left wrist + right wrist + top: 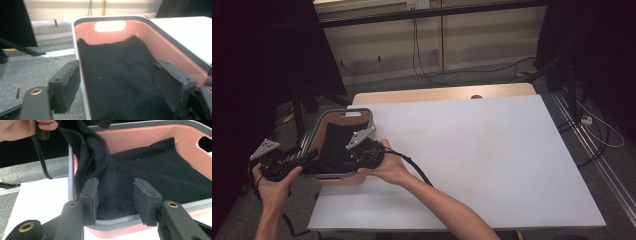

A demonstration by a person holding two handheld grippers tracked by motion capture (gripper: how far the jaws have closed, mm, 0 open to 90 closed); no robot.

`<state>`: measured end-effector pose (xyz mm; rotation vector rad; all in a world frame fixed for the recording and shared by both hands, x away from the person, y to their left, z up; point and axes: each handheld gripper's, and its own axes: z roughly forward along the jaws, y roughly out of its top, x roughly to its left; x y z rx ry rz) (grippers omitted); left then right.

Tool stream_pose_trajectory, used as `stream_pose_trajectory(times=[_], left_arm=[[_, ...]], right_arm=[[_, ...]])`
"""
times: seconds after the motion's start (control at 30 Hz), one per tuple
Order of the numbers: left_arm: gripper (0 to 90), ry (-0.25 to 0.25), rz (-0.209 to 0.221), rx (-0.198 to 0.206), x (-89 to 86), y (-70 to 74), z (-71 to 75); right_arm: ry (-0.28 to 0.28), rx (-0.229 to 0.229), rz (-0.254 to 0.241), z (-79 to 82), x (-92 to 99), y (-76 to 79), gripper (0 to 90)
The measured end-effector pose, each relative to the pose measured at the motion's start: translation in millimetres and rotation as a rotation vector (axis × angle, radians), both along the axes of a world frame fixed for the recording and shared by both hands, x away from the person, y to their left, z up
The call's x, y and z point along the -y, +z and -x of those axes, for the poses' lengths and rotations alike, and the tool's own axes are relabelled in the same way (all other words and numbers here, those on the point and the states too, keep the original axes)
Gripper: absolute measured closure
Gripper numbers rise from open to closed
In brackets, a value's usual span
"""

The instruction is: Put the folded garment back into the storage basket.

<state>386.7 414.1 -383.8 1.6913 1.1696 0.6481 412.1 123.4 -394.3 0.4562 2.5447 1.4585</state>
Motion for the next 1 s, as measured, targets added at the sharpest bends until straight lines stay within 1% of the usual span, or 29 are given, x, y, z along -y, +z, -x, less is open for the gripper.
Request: stream_pose_trajectory(times=[0.1,0.13,0.17,0.2,0.27,0.33,0.4,0.47,0.5,0.57,0.6,0.63,0.7,0.73,0.77,0.83,0.9,0.93,1.0], left_arm=[[16.9,0.019,0.009,0.025,-0.5,3.2,4.5],[15.1,0.027,0.020,0.030,0.1,3.8,6.1],[13.2,0.029,0.013,0.030,0.2,4.5,7.4],[12.0,0.027,0.005,0.028,0.5,5.2,8.7],[11.2,0.010,0.005,0.016,2.9,6.0,12.0],[10.4,0.005,-0.019,0.028,7.5,6.8,16.7],[9.2,-0.002,-0.013,0.033,9.9,7.9,20.9],[7.6,0.005,-0.009,0.041,10.3,9.3,24.6],[6.4,0.009,0.006,0.044,10.5,10.0,26.4],[5.9,0.013,0.015,0.038,9.6,11.3,29.1],[5.5,0.022,0.020,0.041,10.3,11.5,30.3],[4.9,0.019,0.024,0.043,10.9,11.6,31.5],[4.1,-0.004,0.028,0.039,12.3,12.3,34.4],[4.1,-0.014,0.036,0.048,13.8,12.7,36.0],[4.1,-0.030,0.034,0.059,14.7,13.3,38.0],[4.2,-0.061,0.031,0.058,16.4,14.4,40.4],[4.6,-0.049,0.033,0.060,19.2,14.6,42.6],[4.6,-0.038,0.035,0.061,21.1,14.6,43.5],[5.0,-0.033,0.029,0.059,24.8,14.7,45.6]], right_arm=[[-0.011,-0.008,-0.027,-1.4,3.0,0.6,51.5],[-0.015,-0.007,-0.034,-1.8,4.0,1.4,50.7],[-0.019,-0.006,-0.039,-2.0,5.2,2.1,49.7],[-0.021,-0.005,-0.043,-2.1,6.2,2.7,48.3],[-0.023,-0.006,-0.049,-1.9,8.3,3.4,45.5],[-0.024,-0.003,-0.057,-0.6,10.9,2.7,43.4],[-0.028,-0.006,-0.072,0.0,13.1,1.9,39.4],[-0.029,-0.008,-0.065,-0.1,13.6,1.7,35.6],[-0.031,-0.008,-0.066,0.2,13.9,1.8,34.5],[-0.032,-0.010,-0.064,1.7,14.9,1.7,30.4],[-0.036,-0.006,-0.059,3.1,15.3,1.4,28.9],[-0.043,0.001,-0.052,4.7,15.5,0.9,26.7],[-0.052,0.006,-0.047,6.8,16.9,0.4,23.7],[-0.060,0.010,-0.047,7.5,17.7,0.5,20.8],[-0.071,0.016,-0.046,8.0,18.8,0.8,18.6],[-0.080,0.010,-0.051,8.6,21.2,1.7,17.2],[-0.084,-0.002,-0.060,9.2,24.1,2.7,14.3],[-0.089,0.001,-0.060,10.0,25.4,3.0,12.7],[-0.091,0.002,-0.065,11.6,28.7,3.1,11.6]])
